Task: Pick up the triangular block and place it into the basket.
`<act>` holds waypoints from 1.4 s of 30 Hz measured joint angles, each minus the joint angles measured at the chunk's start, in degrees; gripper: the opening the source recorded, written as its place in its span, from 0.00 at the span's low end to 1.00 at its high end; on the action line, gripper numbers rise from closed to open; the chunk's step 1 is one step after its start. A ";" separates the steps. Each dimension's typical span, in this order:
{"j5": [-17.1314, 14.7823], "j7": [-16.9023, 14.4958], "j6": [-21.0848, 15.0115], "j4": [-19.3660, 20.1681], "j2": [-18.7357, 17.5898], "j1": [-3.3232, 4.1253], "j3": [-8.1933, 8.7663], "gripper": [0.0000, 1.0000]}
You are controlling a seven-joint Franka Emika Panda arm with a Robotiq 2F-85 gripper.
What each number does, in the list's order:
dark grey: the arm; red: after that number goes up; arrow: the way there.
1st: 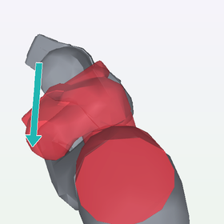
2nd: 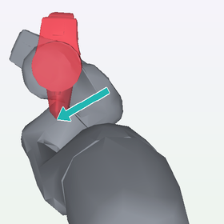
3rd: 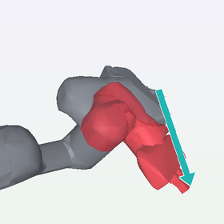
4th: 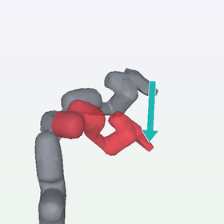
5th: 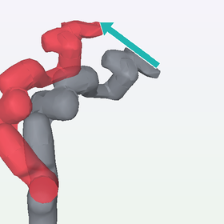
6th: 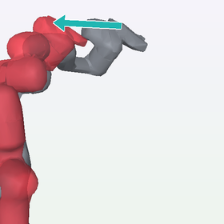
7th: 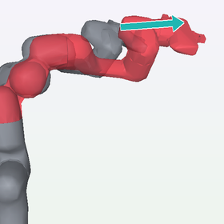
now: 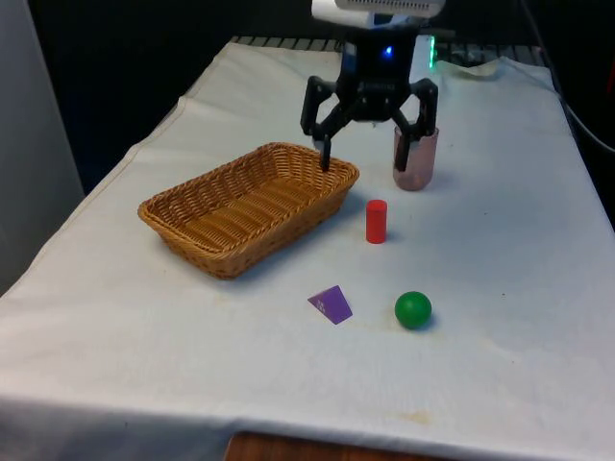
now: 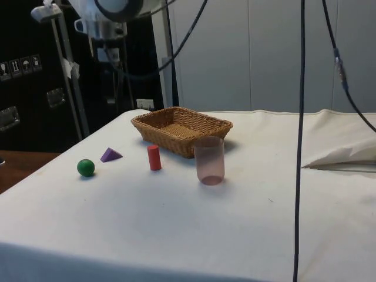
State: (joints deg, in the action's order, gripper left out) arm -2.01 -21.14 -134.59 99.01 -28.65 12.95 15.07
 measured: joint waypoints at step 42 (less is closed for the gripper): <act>-10.77 -14.50 -5.04 -16.39 -19.65 -2.29 1.32 1.00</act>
State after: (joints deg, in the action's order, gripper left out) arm -12.78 -35.64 -139.63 82.62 -48.30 10.66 16.39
